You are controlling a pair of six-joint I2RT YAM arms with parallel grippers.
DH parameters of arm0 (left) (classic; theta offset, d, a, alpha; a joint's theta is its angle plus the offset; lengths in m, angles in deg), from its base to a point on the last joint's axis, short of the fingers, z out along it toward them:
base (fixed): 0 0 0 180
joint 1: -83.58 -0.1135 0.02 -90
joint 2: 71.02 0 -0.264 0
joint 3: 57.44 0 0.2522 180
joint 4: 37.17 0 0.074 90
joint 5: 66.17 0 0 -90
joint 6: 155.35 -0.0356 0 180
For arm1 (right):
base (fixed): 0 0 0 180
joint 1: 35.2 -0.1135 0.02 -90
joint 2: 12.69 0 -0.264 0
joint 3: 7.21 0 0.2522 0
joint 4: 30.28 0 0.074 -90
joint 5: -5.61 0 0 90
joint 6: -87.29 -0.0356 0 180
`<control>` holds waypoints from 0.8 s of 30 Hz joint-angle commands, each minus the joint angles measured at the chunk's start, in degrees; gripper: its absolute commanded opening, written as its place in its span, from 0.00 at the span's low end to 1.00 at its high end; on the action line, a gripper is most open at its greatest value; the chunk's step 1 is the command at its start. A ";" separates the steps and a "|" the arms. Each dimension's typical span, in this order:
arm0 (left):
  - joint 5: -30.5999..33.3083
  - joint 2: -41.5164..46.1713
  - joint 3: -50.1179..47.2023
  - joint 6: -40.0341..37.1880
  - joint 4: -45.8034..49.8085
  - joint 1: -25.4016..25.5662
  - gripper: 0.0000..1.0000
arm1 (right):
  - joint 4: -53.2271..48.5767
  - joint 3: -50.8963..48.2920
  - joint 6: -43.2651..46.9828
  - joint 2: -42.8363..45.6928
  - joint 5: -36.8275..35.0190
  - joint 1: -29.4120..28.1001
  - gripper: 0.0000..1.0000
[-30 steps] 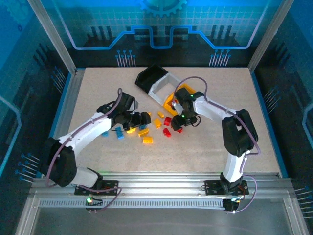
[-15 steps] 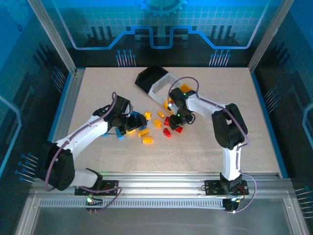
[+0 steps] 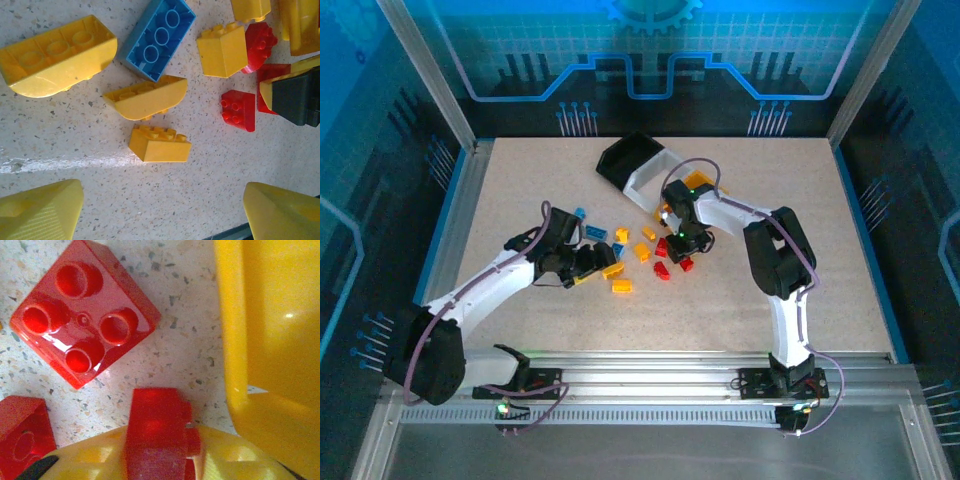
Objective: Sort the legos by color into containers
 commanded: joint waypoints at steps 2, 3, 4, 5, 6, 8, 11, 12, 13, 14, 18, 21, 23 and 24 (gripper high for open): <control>-0.78 0.24 -0.01 0.81 -1.32 -0.48 0.85 | -1.50 -1.24 -1.07 2.09 -0.45 -1.55 0.29; -0.87 -0.02 0.30 0.72 -1.43 -0.42 0.85 | -1.36 -2.27 -1.49 3.33 -0.58 -1.74 0.28; -0.97 -0.38 0.65 0.73 -1.58 -0.42 0.85 | -1.04 -3.57 -2.11 5.03 -0.61 -1.97 0.28; -1.14 -0.68 0.87 0.63 -1.74 -0.42 0.85 | -0.67 -5.13 -2.78 6.79 -0.44 -2.17 0.27; -1.18 -0.90 1.03 0.54 -1.89 -0.52 0.85 | -0.45 -6.47 -3.55 8.45 -0.27 -2.22 0.27; -1.35 -1.42 1.38 0.37 -2.22 -0.47 0.85 | -0.21 -9.02 -5.49 11.98 0.33 -2.27 0.27; -1.80 -2.17 1.58 0.34 -2.85 -0.53 0.85 | -1.02 -10.42 -8.05 16.93 1.53 -1.78 0.27; -1.98 -2.43 1.67 0.20 -3.11 -0.47 0.85 | -1.48 -10.04 -8.89 18.29 2.24 -1.39 0.27; -2.21 -2.72 1.77 0.18 -3.32 -0.49 0.85 | -2.13 -9.17 -9.86 19.44 2.99 -0.77 0.27; -2.43 -2.95 1.92 0.19 -3.60 -0.48 0.85 | -2.64 -8.04 -10.89 20.76 3.92 0.07 0.27; -2.77 -3.18 2.66 0.17 -4.14 -0.49 0.87 | -4.10 -1.40 -15.64 23.12 9.37 5.03 0.27; -2.64 -1.81 2.04 0.34 -4.53 -0.47 0.88 | -4.25 3.81 -21.58 23.15 13.64 9.71 0.28; -2.29 -0.22 0.55 0.65 -4.84 -0.55 0.88 | -2.96 5.97 -27.18 22.56 16.95 13.01 0.28; -2.02 0.67 -0.26 0.69 -5.01 -0.50 0.88 | -2.30 6.43 -30.04 22.31 17.69 14.31 0.28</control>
